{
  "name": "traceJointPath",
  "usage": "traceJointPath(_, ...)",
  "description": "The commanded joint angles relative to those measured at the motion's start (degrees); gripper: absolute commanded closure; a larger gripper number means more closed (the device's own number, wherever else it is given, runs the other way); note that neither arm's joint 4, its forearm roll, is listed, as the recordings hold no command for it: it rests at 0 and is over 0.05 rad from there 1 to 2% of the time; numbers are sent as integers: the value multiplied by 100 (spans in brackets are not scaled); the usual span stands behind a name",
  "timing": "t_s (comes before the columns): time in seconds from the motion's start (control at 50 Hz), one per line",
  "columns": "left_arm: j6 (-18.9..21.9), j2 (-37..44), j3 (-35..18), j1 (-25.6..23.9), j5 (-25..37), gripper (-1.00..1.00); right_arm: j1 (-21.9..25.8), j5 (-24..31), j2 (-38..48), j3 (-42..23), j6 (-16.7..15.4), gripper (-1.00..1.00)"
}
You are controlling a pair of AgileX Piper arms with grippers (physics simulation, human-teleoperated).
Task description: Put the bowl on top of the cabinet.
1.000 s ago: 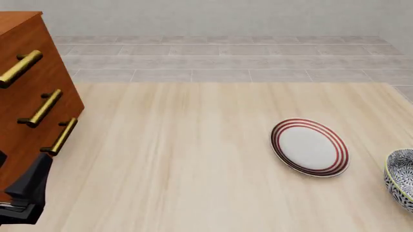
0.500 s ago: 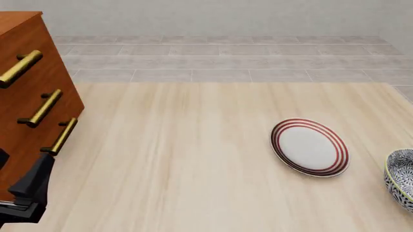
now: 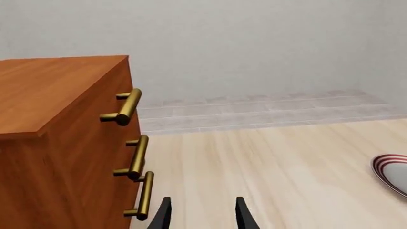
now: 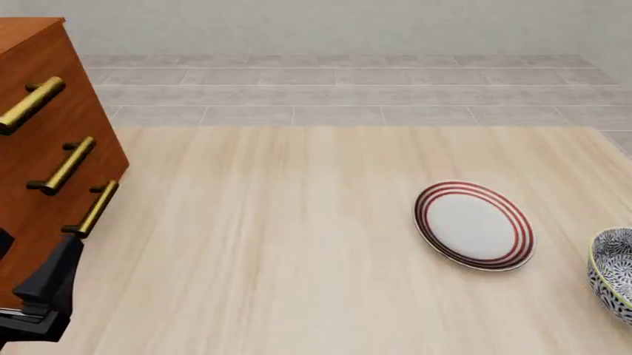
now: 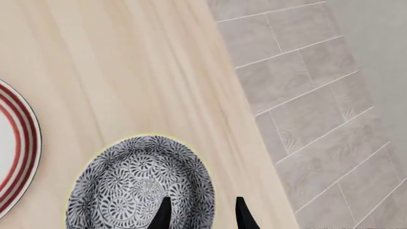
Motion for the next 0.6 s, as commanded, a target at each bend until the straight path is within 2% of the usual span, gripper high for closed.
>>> traceJointPath(0.02, 16, 31, 10, 6, -30, -100, 4, -256, 358, 79, 72, -100)
traceJointPath(0.28, 29, 6, -25, 26, 19, -100, -56, -215, 498, 24, 121, -100)
traceJointPath(0.6, 63, -52, -59, 32, 109, -100, -203, -479, 958, -8, 78, -100)
